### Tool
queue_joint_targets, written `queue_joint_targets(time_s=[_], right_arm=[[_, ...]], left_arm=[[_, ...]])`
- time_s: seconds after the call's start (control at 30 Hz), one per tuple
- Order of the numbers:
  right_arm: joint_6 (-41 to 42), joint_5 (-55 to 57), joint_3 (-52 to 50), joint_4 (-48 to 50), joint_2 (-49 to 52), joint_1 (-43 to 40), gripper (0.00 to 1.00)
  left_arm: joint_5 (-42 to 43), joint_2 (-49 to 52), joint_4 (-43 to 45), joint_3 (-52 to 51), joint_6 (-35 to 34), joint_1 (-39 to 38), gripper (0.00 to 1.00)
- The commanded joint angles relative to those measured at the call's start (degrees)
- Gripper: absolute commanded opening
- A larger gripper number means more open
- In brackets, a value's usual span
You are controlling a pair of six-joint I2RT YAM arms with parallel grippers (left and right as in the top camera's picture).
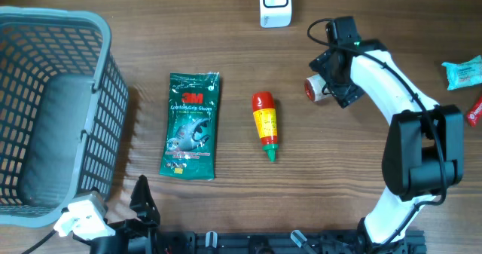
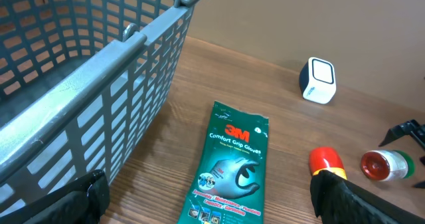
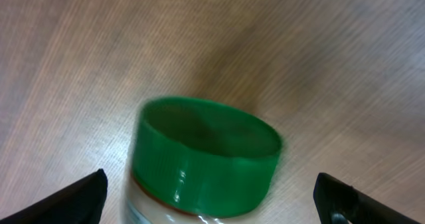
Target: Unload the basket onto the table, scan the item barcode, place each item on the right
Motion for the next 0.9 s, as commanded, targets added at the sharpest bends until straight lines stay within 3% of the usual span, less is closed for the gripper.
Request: queue_joint_targets(time_s=[0.0, 0.1, 0.2, 0.4, 0.5, 0.63, 0.77, 0.87], right_arm=[[2.27, 0.79, -2.27, 4.52, 0.22, 0.17, 0.96], [5.44, 3.23, -2.36, 5.97, 0.52, 0.15, 0.89], [2.23, 2.91, -2.36, 9.03, 2.69, 0.17, 0.70], [-9.27, -1.49, -2.36, 11.65, 7.98, -0.22, 0.68], [-15.50, -1.49, -2.27, 11.56, 7.63, -0.26, 0.57], [-21.57, -1.44, -1.62, 7.89, 7.21, -0.26, 0.54], [-38.16, -1.27, 1.36, 3.89, 4.42, -0.26, 0.54], [-56.30, 3.30, 2.71, -2.51, 0.31, -0.15, 0.64]], left_arm=[[-0.15, -0.20, 0.20, 0.04, -0.33, -0.24, 1.00], [-0.15, -0.20, 0.20, 0.04, -0.33, -0.24, 1.00], [-0.15, -0.20, 0.20, 0.04, -0.33, -0.24, 1.00], [-0.15, -0.20, 0.20, 0.04, -0.33, -0.24, 1.00], [-0.15, -0.20, 0.20, 0.04, -0.33, -0.24, 1.00], [-0.15, -0.20, 0.20, 0.04, -0.33, -0.24, 1.00], [-0.15, -0.20, 0.20, 0.04, -0.33, -0.24, 1.00], [-0.15, -0.20, 0.20, 0.04, -0.33, -0.24, 1.00]])
